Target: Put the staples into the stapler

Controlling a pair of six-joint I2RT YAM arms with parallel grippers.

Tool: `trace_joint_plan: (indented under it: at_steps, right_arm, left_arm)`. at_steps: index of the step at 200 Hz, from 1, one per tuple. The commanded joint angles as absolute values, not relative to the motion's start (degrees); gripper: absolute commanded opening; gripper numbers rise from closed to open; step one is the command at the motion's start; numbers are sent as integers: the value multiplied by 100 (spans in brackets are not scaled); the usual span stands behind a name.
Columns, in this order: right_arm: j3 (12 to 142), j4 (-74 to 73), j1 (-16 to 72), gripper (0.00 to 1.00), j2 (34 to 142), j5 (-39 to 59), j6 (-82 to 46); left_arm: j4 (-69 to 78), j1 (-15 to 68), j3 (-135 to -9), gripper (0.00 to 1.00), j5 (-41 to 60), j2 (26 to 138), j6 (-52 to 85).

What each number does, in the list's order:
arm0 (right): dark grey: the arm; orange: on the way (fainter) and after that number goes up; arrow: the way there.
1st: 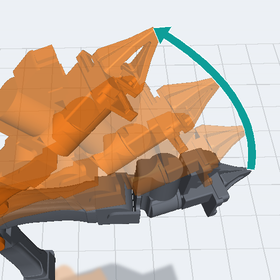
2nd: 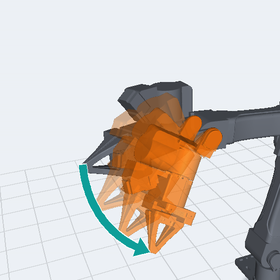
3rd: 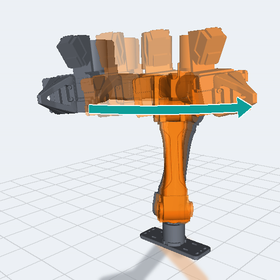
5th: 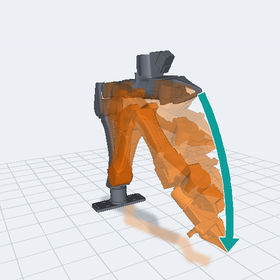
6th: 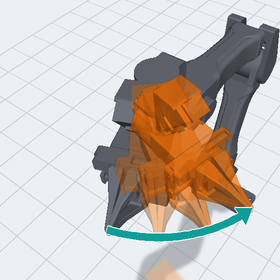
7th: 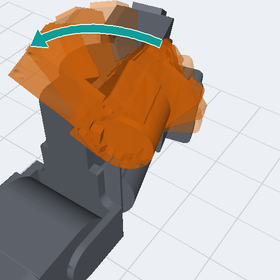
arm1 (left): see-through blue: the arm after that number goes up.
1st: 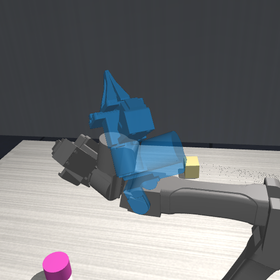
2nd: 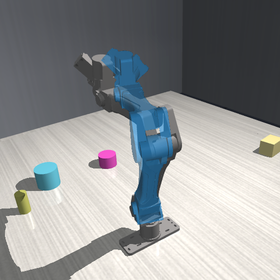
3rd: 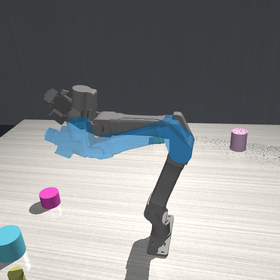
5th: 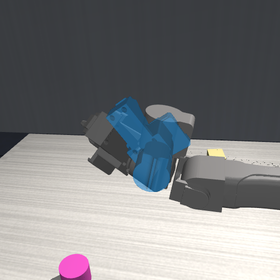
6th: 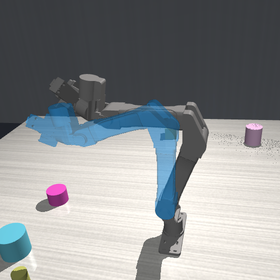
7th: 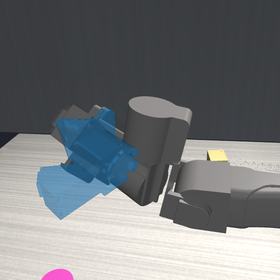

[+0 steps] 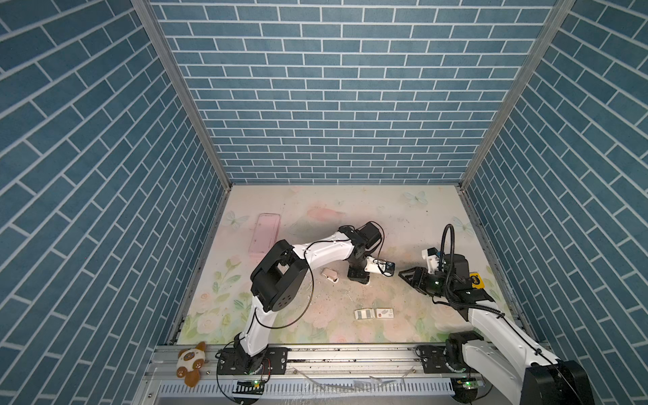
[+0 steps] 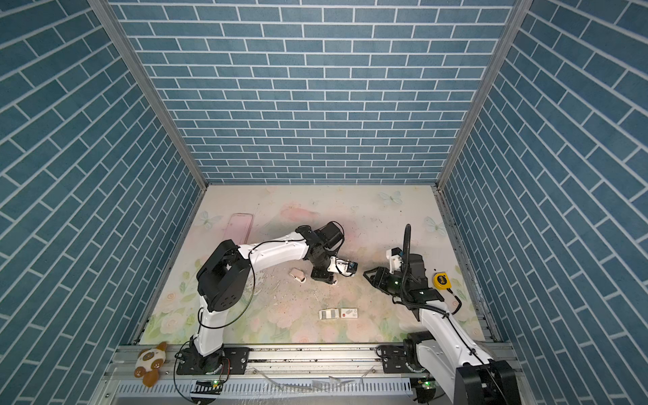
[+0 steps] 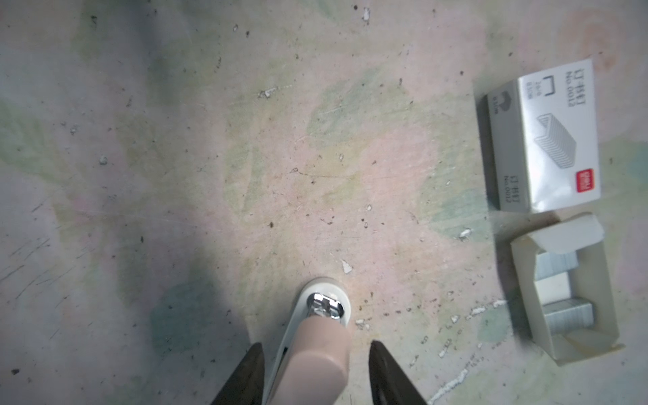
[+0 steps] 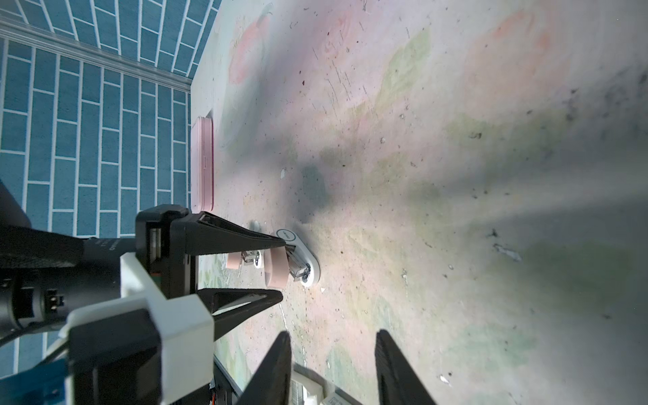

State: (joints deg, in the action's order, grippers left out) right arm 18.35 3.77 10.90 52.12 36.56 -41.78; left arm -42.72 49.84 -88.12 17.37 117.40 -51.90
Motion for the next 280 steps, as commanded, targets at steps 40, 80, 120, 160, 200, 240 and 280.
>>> trace_joint_plan:
  at_steps: [40, 80, 120, 160, 200, 240, 280]
  right_arm:
    - [1740, 132, 1047, 38, 5225, 3814, -4298]
    - [1701, 89, 1046, 38, 5291, 3875, -4280]
    - [1687, 62, 1042, 38, 5308, 3896, -4281]
    - [1682, -9, 1044, 38, 5429, 3920, -4279]
    - [1706, -35, 1044, 38, 5576, 3996, -4254]
    - [1721, -19, 1039, 39, 5668, 4075, -4245]
    - [1741, 64, 1038, 40, 5730, 4187, -4230]
  left_arm:
    - [-4227, 4966, -8684, 45, 1747, 11751, -5164]
    - [-4235, 4966, -8670, 38, 1771, 11749, -5147]
    - [-4246, 4966, -8684, 35, 1766, 11734, -5142]
    - [-4221, 4961, -8640, 32, 1772, 11709, -5137]
    - [-4217, 4975, -8641, 34, 1787, 11698, -5124]
    - [-4192, 4983, -8648, 30, 1841, 11698, -5101]
    - [-4208, 4992, -8686, 20, 1846, 11707, -5090]
